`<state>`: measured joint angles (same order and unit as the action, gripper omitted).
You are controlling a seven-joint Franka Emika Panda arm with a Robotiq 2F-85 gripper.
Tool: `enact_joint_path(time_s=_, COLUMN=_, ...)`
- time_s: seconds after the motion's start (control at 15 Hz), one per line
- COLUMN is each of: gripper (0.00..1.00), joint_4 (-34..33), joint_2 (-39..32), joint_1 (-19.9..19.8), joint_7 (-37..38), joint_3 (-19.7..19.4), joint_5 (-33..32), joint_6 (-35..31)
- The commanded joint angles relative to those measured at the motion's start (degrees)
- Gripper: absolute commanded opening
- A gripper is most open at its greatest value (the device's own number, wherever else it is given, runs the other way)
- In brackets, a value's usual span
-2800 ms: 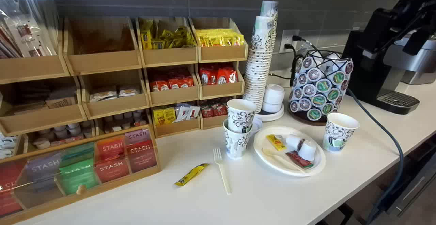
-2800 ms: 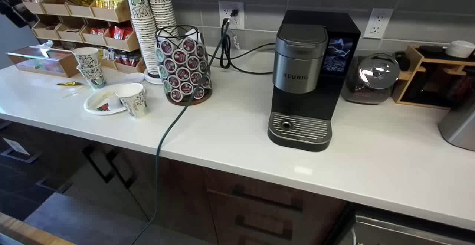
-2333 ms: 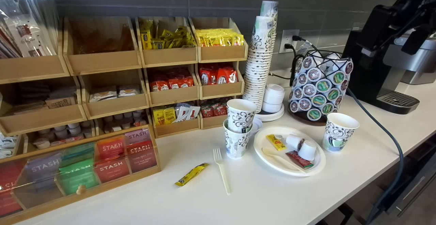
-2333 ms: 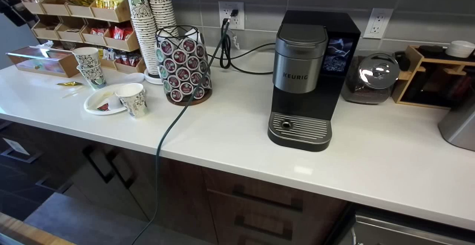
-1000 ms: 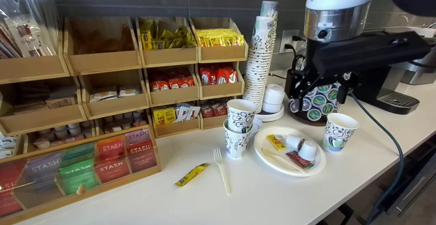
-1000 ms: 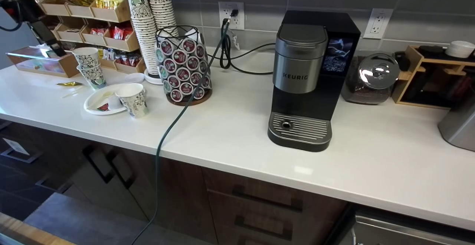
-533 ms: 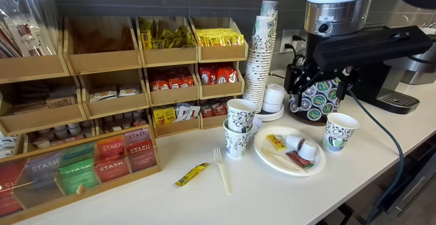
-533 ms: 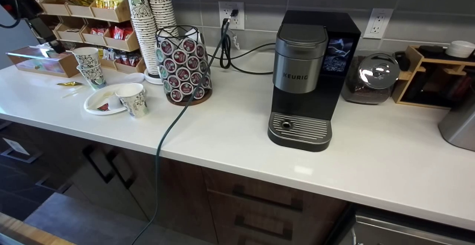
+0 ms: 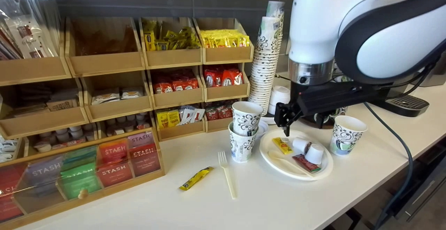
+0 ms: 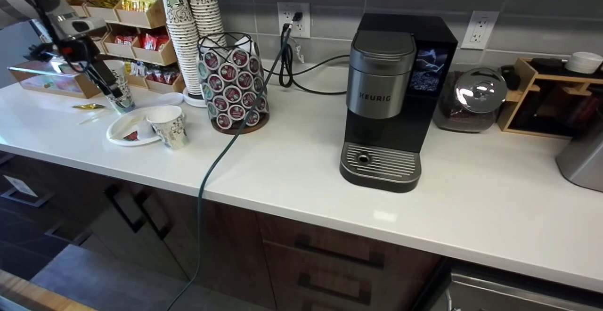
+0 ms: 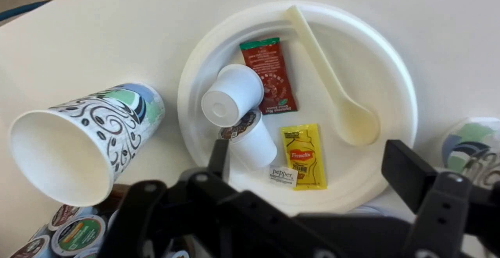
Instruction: Move the yellow packet to the brown holder
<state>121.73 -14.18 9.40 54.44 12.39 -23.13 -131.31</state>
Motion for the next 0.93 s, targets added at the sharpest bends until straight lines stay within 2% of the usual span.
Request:
enact_joint_path(time_s=0.0, gripper=1.0, joint_4=-6.4, joint_2=-9.0, joint_1=3.0, joint_7=-1.8, joint_3=-4.6, joint_5=-0.9, joint_6=0.2)
enact_joint_path(time_s=0.07, gripper=1.0, joint_4=-2.4, joint_2=-4.5, joint_1=3.5, joint_7=-1.3, joint_3=-4.9, joint_5=0.3, joint_6=-0.6)
enact_joint_path(time_s=0.2, gripper=1.0, joint_4=-4.7, joint_2=-7.7, joint_1=4.1, joint_7=-2.1, joint_3=-6.2, joint_5=0.5, joint_6=-0.7)
enact_joint_path(time_s=0.4, gripper=1.0, joint_4=-6.5, joint_2=-9.4, joint_1=4.8, joint_7=-1.5, joint_3=-6.8, joint_5=0.5, joint_6=-0.7)
enact_joint_path(time_s=0.47, gripper=1.0, joint_4=-7.3, joint_2=-10.3, joint_1=5.7, joint_7=-0.7, joint_3=-8.0, joint_5=-1.5, joint_6=-0.7)
enact_joint_path(time_s=0.6, gripper=1.0, joint_4=-8.6, joint_2=-11.7, joint_1=5.7, joint_7=-2.3, joint_3=-8.6, joint_5=-0.4, joint_6=-0.8)
enact_joint_path(time_s=0.67, gripper=0.88, joint_4=-9.0, joint_2=-12.3, joint_1=5.5, joint_7=-3.3, joint_3=-8.8, joint_5=0.4, joint_6=-1.0)
enact_joint_path(time_s=0.73, gripper=0.83, joint_4=-9.2, joint_2=-12.6, joint_1=5.3, joint_7=-4.3, joint_3=-8.7, joint_5=1.0, joint_6=-1.4)
enact_joint_path(time_s=0.8, gripper=0.69, joint_4=-9.3, joint_2=-12.7, joint_1=5.3, joint_7=-5.4, joint_3=-8.6, joint_5=1.4, joint_6=-2.0)
enact_joint_path(time_s=0.87, gripper=0.67, joint_4=-9.3, joint_2=-12.7, joint_1=5.5, joint_7=-6.4, joint_3=-8.5, joint_5=1.6, joint_6=-2.6)
